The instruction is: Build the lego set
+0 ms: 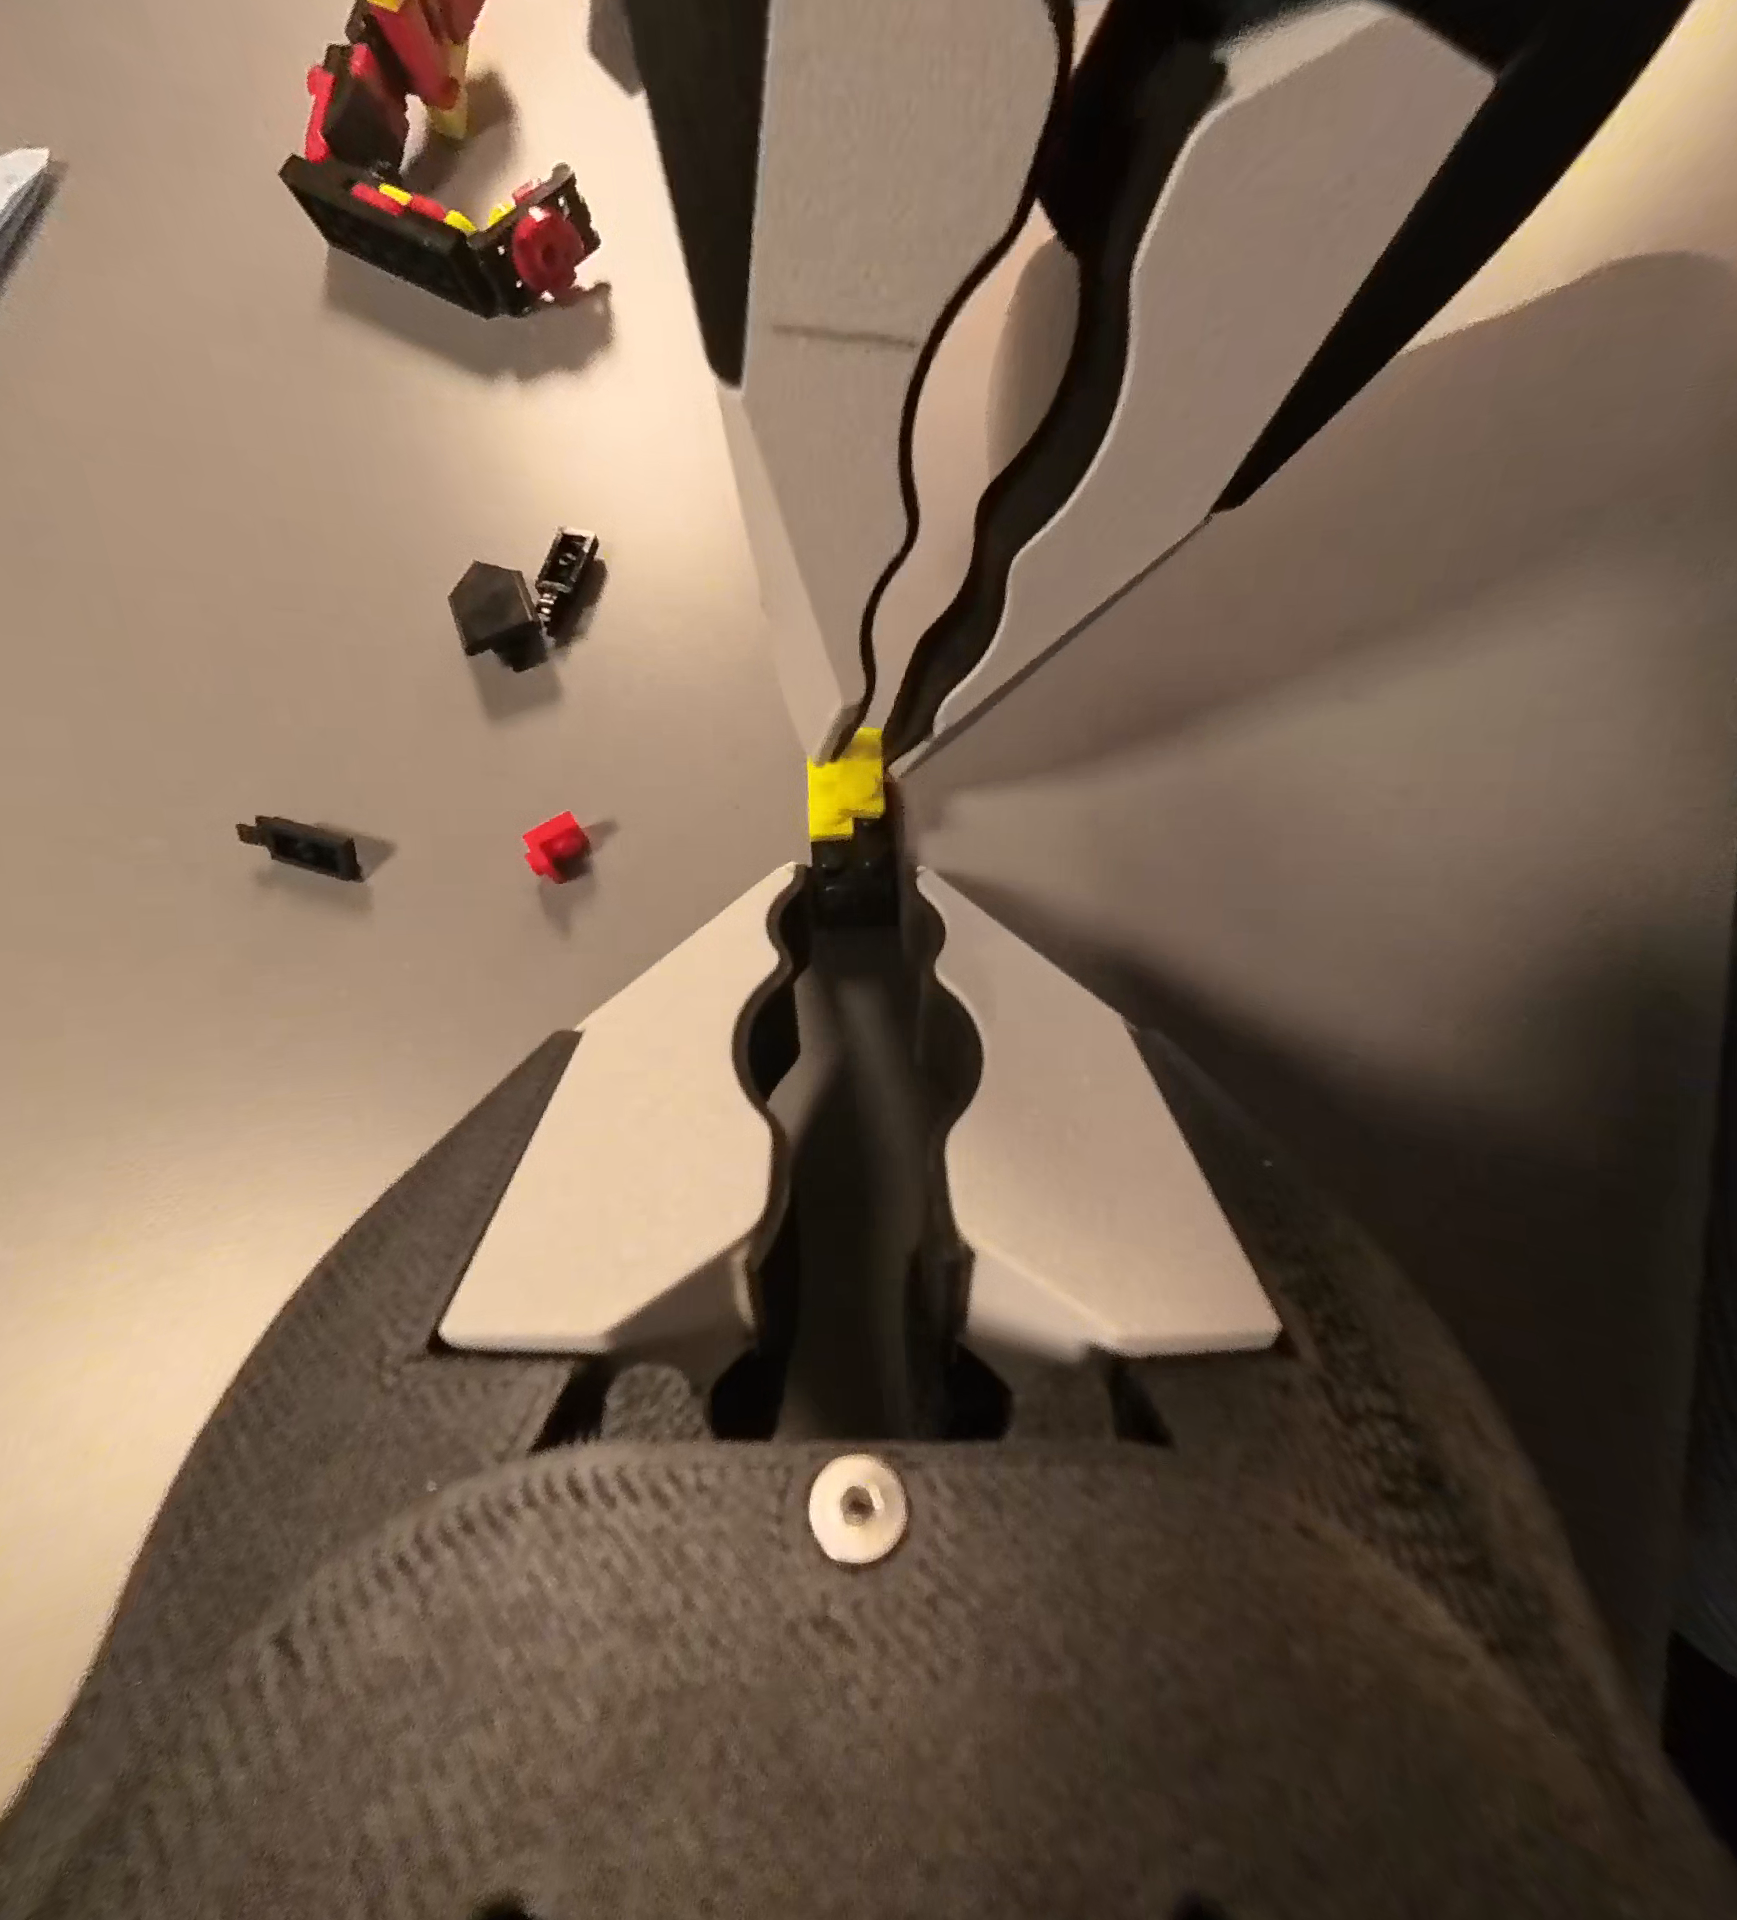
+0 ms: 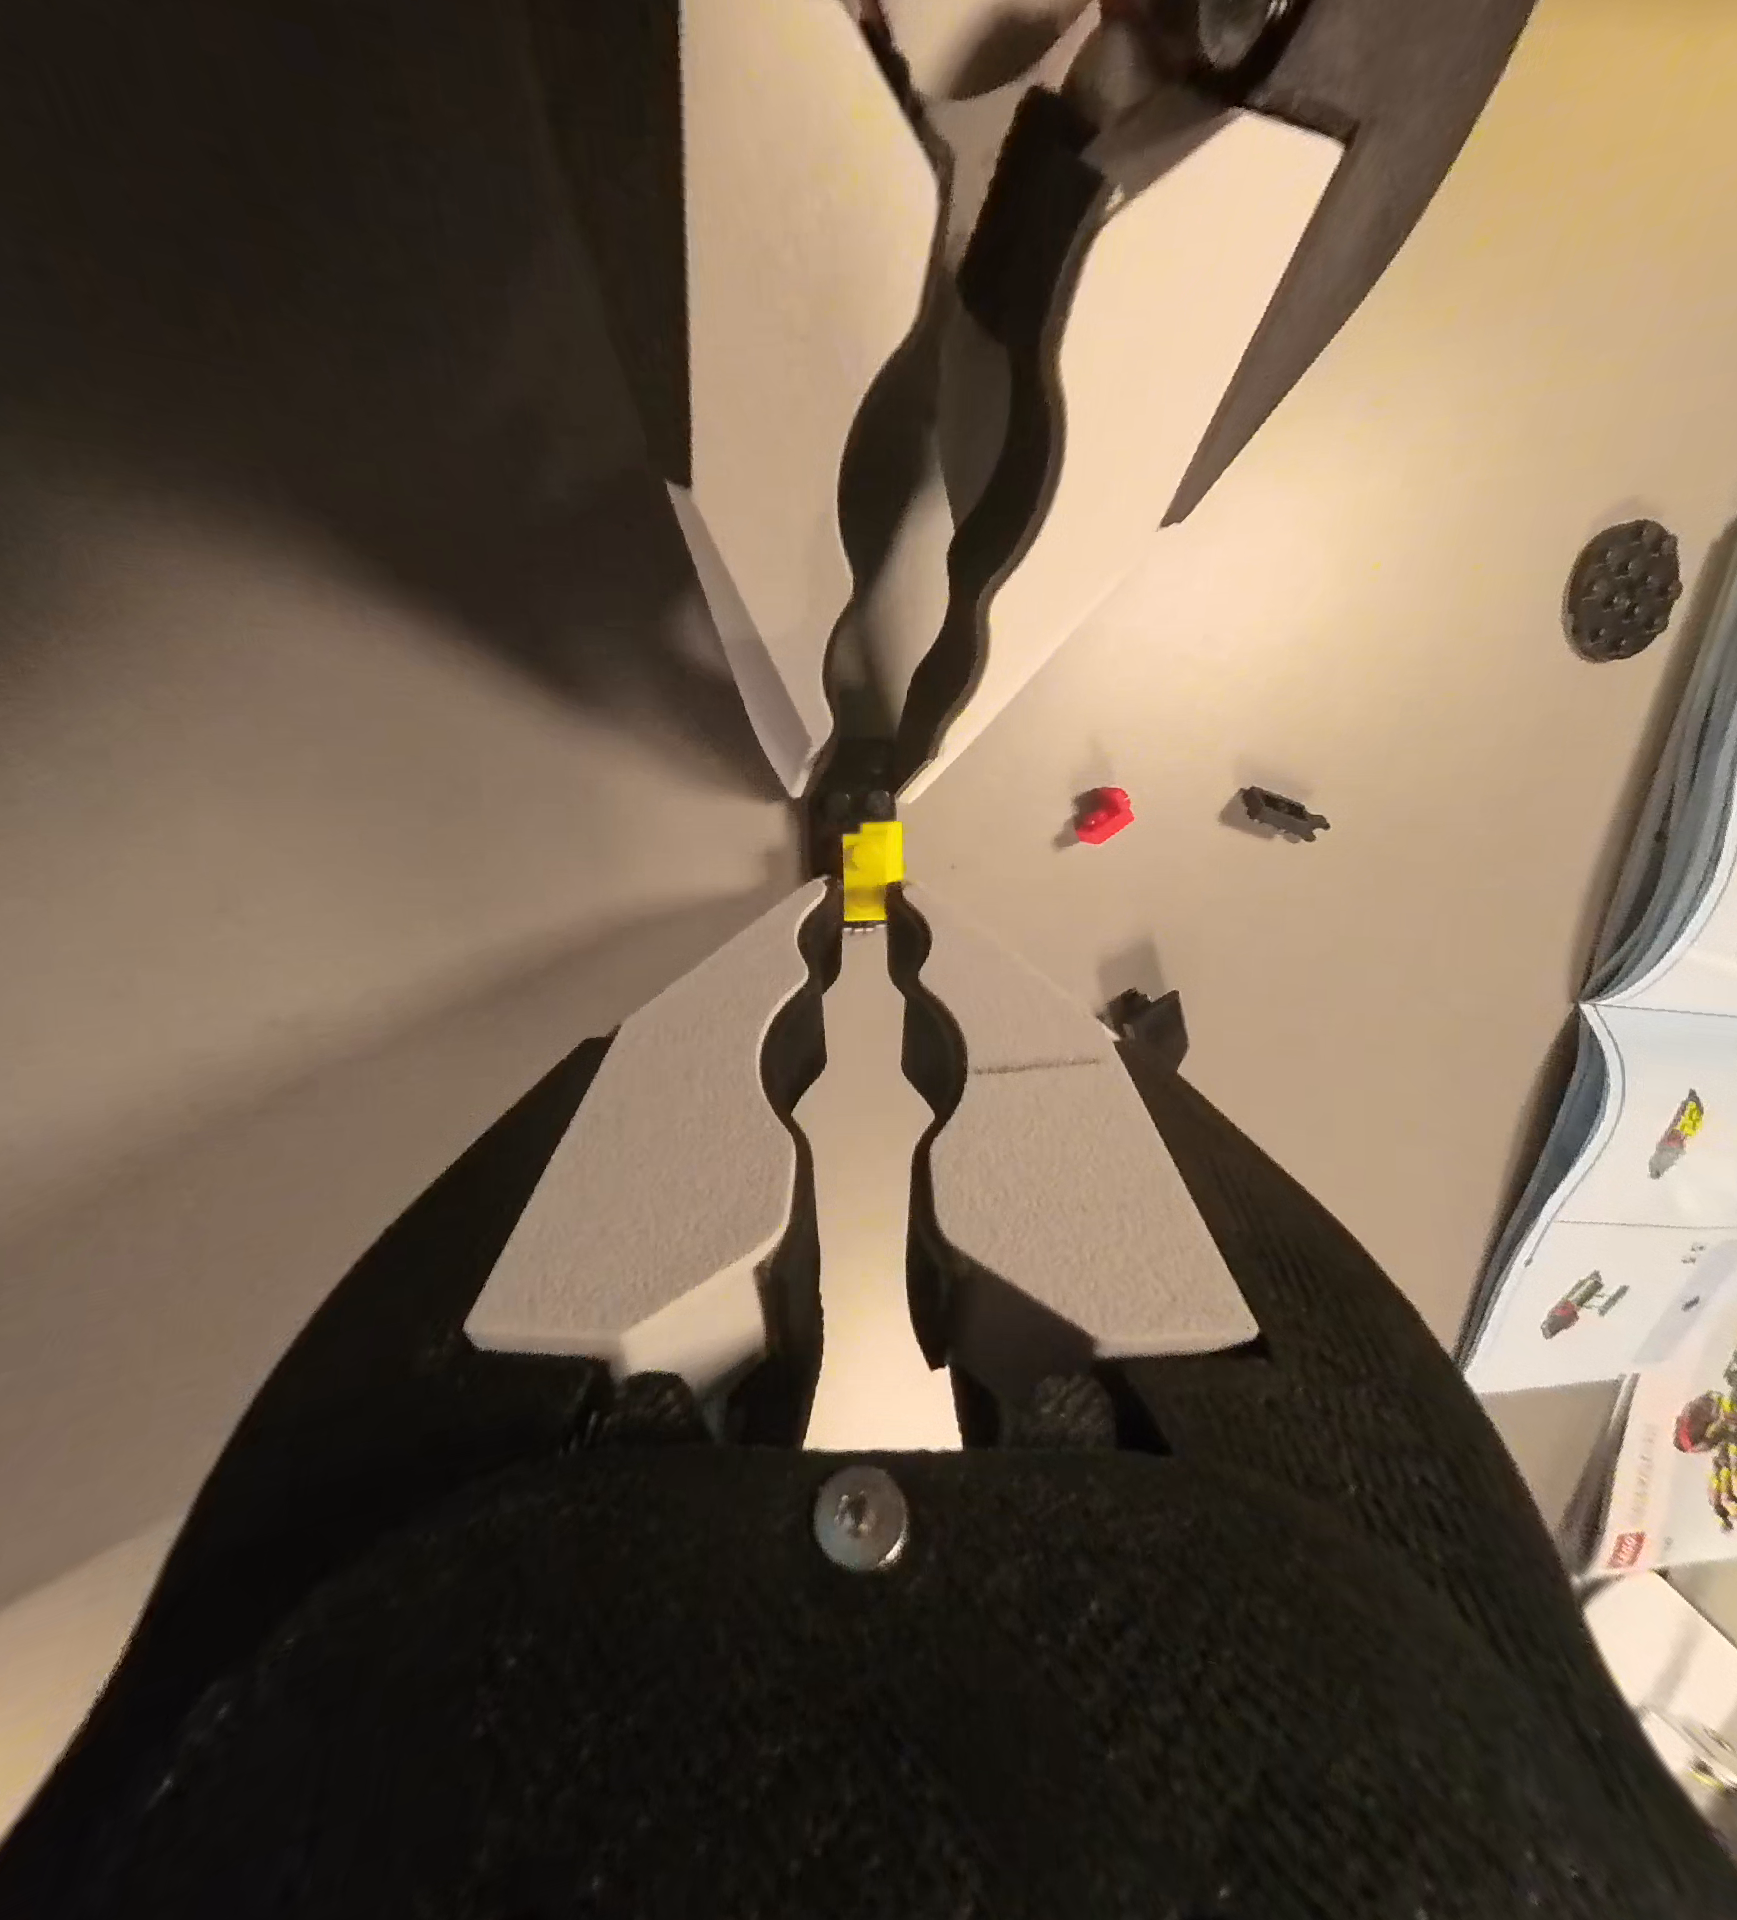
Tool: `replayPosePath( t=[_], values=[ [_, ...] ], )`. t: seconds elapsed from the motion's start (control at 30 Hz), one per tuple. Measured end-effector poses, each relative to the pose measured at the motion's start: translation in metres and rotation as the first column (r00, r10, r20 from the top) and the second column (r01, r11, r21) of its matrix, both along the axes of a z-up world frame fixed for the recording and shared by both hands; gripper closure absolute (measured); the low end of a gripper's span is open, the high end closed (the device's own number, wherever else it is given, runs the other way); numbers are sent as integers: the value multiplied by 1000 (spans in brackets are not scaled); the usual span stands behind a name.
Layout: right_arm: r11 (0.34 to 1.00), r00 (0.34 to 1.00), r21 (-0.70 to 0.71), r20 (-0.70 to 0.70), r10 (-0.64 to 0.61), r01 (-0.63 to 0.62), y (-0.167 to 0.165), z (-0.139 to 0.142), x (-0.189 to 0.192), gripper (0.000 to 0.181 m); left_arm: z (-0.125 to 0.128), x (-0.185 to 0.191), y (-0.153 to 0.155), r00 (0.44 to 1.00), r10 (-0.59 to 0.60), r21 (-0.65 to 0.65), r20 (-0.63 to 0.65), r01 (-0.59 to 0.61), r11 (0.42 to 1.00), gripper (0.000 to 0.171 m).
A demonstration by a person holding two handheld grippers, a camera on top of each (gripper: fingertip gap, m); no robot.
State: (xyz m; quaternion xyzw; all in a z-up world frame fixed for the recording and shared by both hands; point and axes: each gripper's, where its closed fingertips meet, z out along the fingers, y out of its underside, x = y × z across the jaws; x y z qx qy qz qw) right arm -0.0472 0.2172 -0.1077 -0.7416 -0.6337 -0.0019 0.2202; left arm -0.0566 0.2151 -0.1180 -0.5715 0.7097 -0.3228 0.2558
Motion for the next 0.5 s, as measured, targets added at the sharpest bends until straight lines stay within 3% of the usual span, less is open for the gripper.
replayPosePath(
  t=[0.5],
  values=[
    [999,1000,37,6,-4,4,2,-2,2,170,1,1,0,998,56,-46,-20,-57,997,156]
  ],
)
